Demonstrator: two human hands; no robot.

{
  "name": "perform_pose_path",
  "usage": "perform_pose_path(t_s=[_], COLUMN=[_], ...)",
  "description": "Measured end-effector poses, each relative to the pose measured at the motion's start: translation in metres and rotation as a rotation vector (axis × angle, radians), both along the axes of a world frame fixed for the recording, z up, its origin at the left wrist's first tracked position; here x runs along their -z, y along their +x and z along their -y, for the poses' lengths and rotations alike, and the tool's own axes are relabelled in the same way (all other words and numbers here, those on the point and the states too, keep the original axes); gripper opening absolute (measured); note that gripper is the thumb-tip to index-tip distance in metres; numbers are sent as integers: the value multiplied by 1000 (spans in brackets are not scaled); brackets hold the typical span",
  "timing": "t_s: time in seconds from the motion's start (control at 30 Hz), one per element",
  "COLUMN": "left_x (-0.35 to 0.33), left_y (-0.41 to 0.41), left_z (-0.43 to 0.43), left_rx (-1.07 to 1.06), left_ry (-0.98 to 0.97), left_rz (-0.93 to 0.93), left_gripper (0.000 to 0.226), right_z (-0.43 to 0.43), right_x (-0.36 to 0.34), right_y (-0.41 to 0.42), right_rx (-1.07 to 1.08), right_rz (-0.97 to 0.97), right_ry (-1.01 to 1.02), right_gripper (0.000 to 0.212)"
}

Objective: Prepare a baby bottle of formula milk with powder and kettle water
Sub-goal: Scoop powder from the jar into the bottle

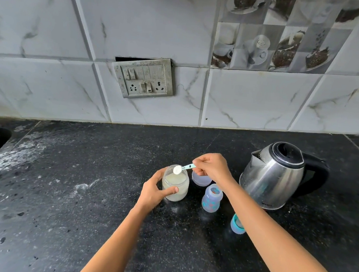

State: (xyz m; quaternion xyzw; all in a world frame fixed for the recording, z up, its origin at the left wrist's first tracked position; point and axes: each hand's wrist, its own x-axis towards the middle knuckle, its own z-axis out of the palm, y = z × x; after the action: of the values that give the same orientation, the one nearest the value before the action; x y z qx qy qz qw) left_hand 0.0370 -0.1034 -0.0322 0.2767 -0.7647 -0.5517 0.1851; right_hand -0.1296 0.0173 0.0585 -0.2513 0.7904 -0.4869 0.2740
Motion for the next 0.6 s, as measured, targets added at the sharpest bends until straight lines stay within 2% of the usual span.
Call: perform_pose_path(t_s=[0.23, 0.4, 0.6], left_x=[-13, -31, -48], left_y=[1, -3, -16], left_z=[-14, -33, -63], left_rx=[-91, -139, -94], left_ry=[-23, -94, -175], left_rz=[-15, -61, -41], left_gripper=[93, 95, 94], right_z=[-30, -61, -93], right_x=[-3, -8, -4], right_y=[-3, -6, -14], right_rx=[84, 132, 209], right_rz=[135, 136, 128], right_ry=[-113, -161, -135], right_gripper=[11, 11, 12])
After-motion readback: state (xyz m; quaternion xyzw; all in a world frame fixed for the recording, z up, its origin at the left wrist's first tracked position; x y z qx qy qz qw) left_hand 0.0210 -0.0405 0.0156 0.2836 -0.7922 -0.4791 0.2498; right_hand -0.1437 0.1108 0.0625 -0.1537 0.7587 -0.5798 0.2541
